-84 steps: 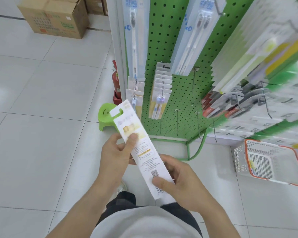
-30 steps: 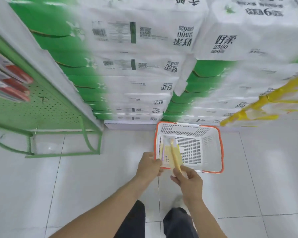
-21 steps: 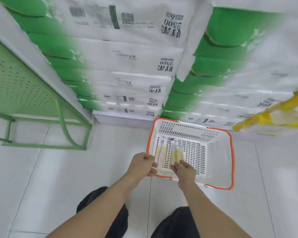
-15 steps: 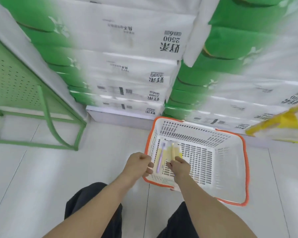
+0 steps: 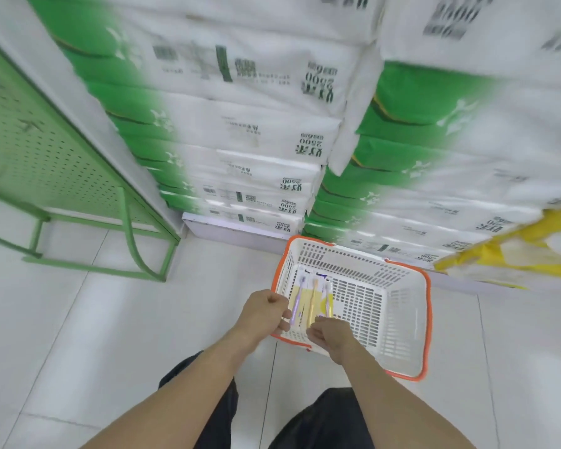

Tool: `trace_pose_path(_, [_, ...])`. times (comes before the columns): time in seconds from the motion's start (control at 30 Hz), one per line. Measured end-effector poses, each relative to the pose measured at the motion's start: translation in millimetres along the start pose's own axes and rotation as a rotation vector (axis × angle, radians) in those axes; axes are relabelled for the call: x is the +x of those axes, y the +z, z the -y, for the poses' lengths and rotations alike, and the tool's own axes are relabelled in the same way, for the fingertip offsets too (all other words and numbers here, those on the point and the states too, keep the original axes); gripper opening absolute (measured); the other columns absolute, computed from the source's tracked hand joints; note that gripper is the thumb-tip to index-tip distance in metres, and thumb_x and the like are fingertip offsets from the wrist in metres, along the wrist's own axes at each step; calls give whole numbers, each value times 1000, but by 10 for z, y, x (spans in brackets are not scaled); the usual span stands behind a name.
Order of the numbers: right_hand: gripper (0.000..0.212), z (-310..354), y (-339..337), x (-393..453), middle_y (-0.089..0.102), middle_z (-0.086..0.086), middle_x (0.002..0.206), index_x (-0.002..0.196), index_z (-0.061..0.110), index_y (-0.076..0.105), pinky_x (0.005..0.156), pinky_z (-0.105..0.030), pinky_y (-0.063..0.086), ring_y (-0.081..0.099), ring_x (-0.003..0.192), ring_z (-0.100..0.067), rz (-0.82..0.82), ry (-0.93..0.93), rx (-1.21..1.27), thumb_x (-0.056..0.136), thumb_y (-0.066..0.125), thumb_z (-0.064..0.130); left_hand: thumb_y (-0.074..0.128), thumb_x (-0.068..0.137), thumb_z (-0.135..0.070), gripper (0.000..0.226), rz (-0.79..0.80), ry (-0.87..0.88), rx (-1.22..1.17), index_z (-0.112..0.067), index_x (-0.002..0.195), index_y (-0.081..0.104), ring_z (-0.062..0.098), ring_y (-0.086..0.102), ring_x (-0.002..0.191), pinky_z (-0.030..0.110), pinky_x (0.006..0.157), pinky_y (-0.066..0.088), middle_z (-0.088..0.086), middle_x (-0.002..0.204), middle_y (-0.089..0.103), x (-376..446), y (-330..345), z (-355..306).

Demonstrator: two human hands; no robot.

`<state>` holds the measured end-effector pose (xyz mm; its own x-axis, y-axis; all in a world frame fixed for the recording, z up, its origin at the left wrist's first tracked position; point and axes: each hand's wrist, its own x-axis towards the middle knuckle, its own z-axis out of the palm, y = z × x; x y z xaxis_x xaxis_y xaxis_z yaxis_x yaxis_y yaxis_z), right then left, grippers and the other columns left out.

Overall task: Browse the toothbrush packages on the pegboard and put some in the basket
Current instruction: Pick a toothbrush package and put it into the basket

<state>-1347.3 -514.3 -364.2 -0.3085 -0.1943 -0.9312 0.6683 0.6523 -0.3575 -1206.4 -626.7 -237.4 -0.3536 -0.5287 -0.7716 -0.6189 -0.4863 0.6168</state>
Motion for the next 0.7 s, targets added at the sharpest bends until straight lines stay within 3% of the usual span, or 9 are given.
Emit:
trace_pose_path(0.1, [11, 256, -80, -988, 59, -12, 70, 80, 5, 61, 75, -37, 58, 64, 64, -21, 32, -57, -67, 80, 66, -5, 52, 99, -14, 17, -20, -14, -25, -2, 106, 63, 21, 68, 67, 25, 60, 56, 16, 100, 73, -745, -140, -333])
trace_pose_path(0.4, [9, 602, 200, -3353, 64, -7, 78, 85, 9, 64, 70, -33, 57, 64, 70, -20, 91, -238, -158, 89, 58, 4, 54, 97, -11, 10, -55, 4, -138, -5, 96, 63, 22, 66, 64, 28, 59, 54, 12, 88, 71, -2558, -811, -824])
trace_pose_path(0.5, [9, 463, 456, -3841, 65, -9, 79, 89, 5, 65, 63, -30, 54, 64, 70, -22, 92, -301, -162, 90, 57, 1, 54, 97, -12, 11, -60, 29, -133, -4, 99, 62, 24, 66, 65, 32, 65, 54, 12, 91, 71, -2869, -1192, -729])
trace_pose_path(0.6, [10, 241, 771, -4179, 66, -9, 81, 92, 3, 67, 67, -34, 53, 64, 70, -22, 49, -394, -227, 93, 57, 1, 53, 98, -15, 13, -65, 46, -111, -6, 100, 62, 23, 66, 66, 33, 67, 53, 12, 95, 71, -3090, -1698, -486])
trace_pose_path(0.7, [10, 32, 1169, -4401, 67, -9, 84, 92, 5, 68, 67, -33, 54, 66, 70, -20, 56, -483, -387, 96, 59, 5, 53, 96, -23, 14, -32, 87, 37, -13, 99, 63, 18, 70, 69, 29, 68, 52, 6, 98, 72, -3258, -2259, -177])
